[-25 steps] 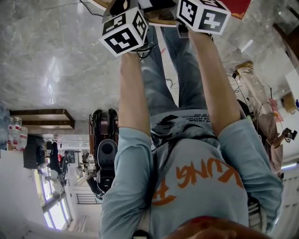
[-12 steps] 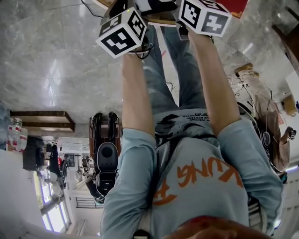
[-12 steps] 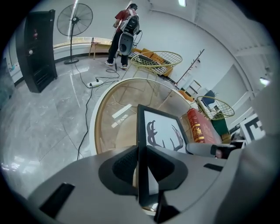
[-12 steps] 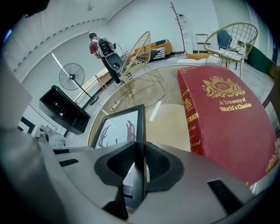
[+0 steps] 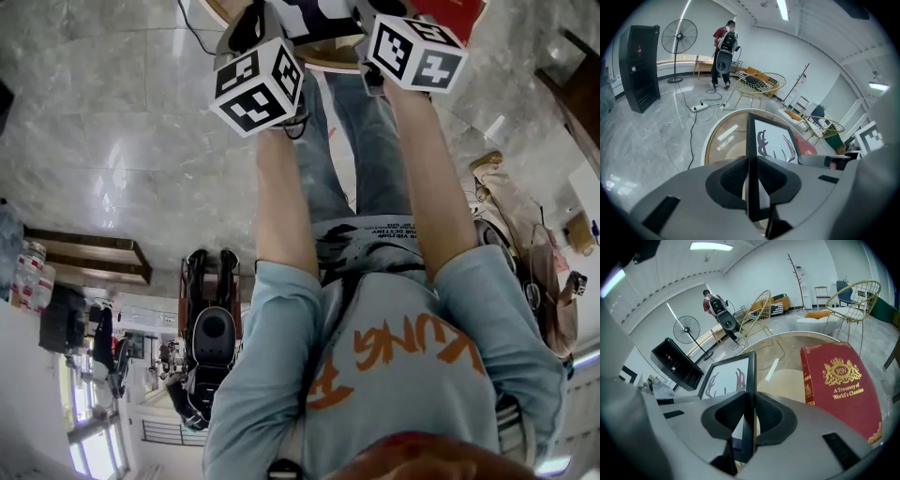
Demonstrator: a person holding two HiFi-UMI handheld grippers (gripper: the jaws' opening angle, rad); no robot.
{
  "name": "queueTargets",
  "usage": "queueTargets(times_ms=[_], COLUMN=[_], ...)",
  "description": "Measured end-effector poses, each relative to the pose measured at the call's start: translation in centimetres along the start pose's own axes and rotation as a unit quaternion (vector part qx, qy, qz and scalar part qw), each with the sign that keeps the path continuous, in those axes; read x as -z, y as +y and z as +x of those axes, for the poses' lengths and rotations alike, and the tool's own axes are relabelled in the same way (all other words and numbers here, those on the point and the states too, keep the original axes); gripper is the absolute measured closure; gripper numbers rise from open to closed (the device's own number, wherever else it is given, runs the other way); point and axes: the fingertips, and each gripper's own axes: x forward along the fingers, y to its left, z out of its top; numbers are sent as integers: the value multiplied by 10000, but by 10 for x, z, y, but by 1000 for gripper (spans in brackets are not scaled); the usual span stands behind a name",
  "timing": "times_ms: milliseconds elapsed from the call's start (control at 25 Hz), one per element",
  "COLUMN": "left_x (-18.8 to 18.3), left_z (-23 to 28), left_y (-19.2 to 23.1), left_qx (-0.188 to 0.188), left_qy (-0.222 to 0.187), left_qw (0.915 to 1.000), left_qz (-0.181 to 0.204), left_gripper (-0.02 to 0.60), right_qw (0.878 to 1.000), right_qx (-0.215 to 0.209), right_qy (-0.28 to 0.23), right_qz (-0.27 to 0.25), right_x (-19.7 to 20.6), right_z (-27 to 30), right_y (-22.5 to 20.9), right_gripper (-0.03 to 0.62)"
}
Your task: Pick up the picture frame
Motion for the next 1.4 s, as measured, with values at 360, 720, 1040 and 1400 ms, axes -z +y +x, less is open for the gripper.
queueTargets(times_ms=[360,720,1040,1400], left_x=[-80,-166,-241,-308], left_z=[-61,-139,-218,-302], left_y=[-40,-68,-85,-120], left_qx=[203,229,358,605], left_qy=[-617,-1255,-1939,-2734], left_qw=[9979,9913,9787,9544], left_qz=[49,327,568,1032], left_gripper=[502,503,503,503], right_qw=[9965,9882,9732,9486], right_qx=[-152,-301,-482,-590], right_qy=[-676,-1313,-2015,-2861], right_qz=[-466,-731,-993,-1219], right_x=[-86,-162,-232,-293], right_z=[-59,-134,-196,-274], right_y=[38,95,156,202], right_gripper=[526,526,526,526])
